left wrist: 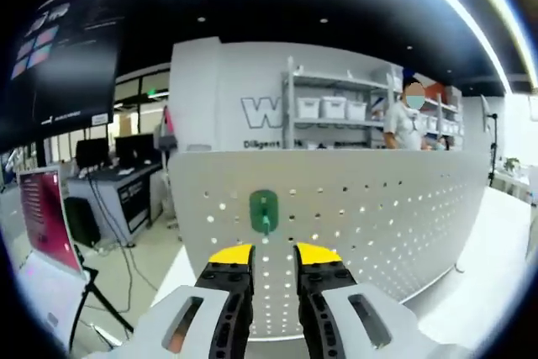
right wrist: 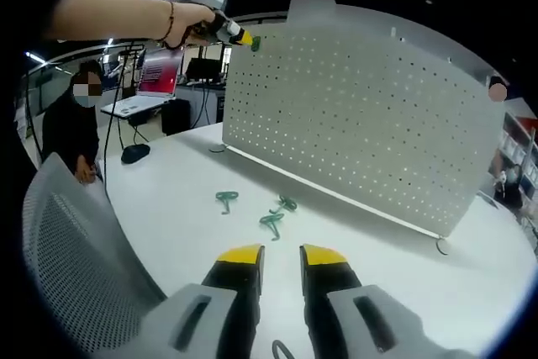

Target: Insert the hook assembly into the mounting plate slot until the hook locks in place.

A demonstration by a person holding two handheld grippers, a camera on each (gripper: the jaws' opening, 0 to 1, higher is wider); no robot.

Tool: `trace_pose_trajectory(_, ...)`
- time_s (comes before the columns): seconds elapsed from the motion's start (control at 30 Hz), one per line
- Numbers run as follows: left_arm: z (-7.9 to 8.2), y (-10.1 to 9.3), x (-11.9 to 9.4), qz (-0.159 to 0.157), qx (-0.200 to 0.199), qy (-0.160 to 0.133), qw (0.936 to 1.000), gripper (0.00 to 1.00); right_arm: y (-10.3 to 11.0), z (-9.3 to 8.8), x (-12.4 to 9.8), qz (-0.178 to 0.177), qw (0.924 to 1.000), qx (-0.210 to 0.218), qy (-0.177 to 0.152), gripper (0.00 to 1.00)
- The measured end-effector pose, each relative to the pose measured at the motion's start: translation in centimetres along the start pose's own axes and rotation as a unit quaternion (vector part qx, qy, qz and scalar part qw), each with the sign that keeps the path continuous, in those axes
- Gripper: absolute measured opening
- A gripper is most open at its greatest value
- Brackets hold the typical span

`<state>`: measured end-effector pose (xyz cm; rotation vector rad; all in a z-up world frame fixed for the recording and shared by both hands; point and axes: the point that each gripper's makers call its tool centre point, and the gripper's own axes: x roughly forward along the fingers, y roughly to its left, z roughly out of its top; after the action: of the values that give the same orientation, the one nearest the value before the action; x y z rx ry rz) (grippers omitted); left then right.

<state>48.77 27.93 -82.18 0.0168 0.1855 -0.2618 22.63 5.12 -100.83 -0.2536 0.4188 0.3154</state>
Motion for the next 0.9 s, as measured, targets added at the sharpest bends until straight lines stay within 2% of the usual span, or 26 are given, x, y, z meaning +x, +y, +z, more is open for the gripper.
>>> trace_pose_trajectory(0.1,-0.8,-0.2,-1.4,-0.007,-0.011,0.008,0.9999,0.27,-0.1,0.1,-0.1,-0.002,1.0,0.0,-0.001,0.14)
trace_pose_trajectory(0.13,-1.1,0.3,-1.4,-0.008,-0.012,0.011,0.9998,0.29,-0.1,0.1,-0.1,-0.003,1.0,-0.001,-0.002,0.14)
trace_pose_trajectory(0.23,-2.3,0.8,-2.2,-0.006,0.006,0.026,0.9996,0.29,0.0,0.1,-0.1,-0.001,1.0,-0.002,-0.003,0.14)
trace_pose_trajectory(0.33,-3.5,1.0,-2.7,-0.011,-0.007,0.04,0.9991,0.32,0.2,0.1,-0.1,0.002,1.0,-0.004,-0.002,0.14)
trace_pose_trajectory(0.5,-5.9,0.2,-4.3,-0.033,-0.004,0.067,0.9972,0.4,0.2,0.0,0.0,0.003,1.0,-0.006,0.0,0.14)
trace_pose_trajectory(0.57,-7.4,-0.5,-5.2,-0.054,-0.003,0.079,0.9955,0.38,0.2,-0.1,0.0,0.003,1.0,-0.005,0.002,0.14)
trace_pose_trajectory(0.6,-8.6,-0.8,-5.9,-0.061,-0.005,0.094,0.9937,0.38,0.2,-0.1,0.0,0.004,1.0,-0.006,0.003,0.14)
trace_pose_trajectory(0.7,-11.3,-1.7,-7.4,-0.075,-0.016,0.12,0.9897,0.44,0.2,-0.2,0.0,0.005,1.0,-0.003,0.004,0.14)
trace_pose_trajectory(0.77,-13.3,-2.9,-8.7,-0.093,-0.037,0.152,0.9833,0.5,0.2,-0.2,0.1,0.006,1.0,0.002,0.005,0.14)
trace_pose_trajectory(0.9,-15.7,-4.7,-11.6,-0.112,-0.019,0.163,0.9801,0.52,0.2,-0.2,0.1,0.007,1.0,0.003,0.004,0.14)
